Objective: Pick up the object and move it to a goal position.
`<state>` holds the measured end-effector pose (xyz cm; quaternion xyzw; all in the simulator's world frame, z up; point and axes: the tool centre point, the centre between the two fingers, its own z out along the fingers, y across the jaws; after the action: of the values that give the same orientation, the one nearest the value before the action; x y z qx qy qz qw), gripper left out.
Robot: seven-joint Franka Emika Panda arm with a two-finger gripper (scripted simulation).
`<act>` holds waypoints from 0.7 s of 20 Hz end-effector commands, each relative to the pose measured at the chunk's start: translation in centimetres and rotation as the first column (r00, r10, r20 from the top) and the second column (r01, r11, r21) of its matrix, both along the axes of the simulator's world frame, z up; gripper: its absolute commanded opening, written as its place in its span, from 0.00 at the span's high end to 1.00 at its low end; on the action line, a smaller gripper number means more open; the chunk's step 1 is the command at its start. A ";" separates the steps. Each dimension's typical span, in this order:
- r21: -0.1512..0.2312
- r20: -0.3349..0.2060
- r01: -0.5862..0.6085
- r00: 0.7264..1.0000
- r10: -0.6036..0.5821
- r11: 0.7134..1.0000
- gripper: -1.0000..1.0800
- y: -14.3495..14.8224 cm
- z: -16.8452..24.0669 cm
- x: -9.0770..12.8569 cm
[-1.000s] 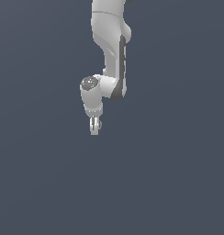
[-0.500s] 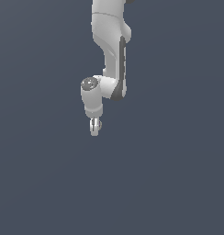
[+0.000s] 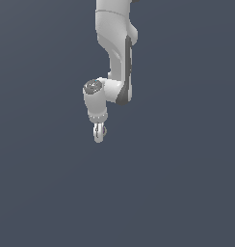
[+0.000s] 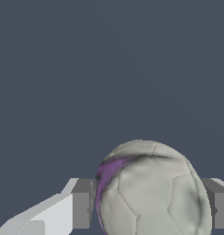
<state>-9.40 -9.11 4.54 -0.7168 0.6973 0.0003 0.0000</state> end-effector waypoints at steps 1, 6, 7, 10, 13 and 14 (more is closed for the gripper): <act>-0.001 0.002 0.000 1.000 0.000 1.000 1.00 -0.2 0.9 0.4; -0.002 0.001 0.001 1.000 -0.001 1.000 1.00 -0.9 3.7 1.5; -0.002 0.001 0.001 1.000 -0.001 1.000 1.00 -1.0 4.4 1.8; -0.002 0.000 0.001 1.000 -0.001 1.000 1.00 -1.5 6.3 2.6; -0.002 0.000 0.001 1.000 -0.001 1.000 1.00 -1.8 7.8 3.3; -0.002 0.000 0.001 1.000 -0.001 1.000 1.00 -1.9 8.1 3.5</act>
<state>-6.23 -10.88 11.96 -0.7164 0.6976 -0.0005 -0.0006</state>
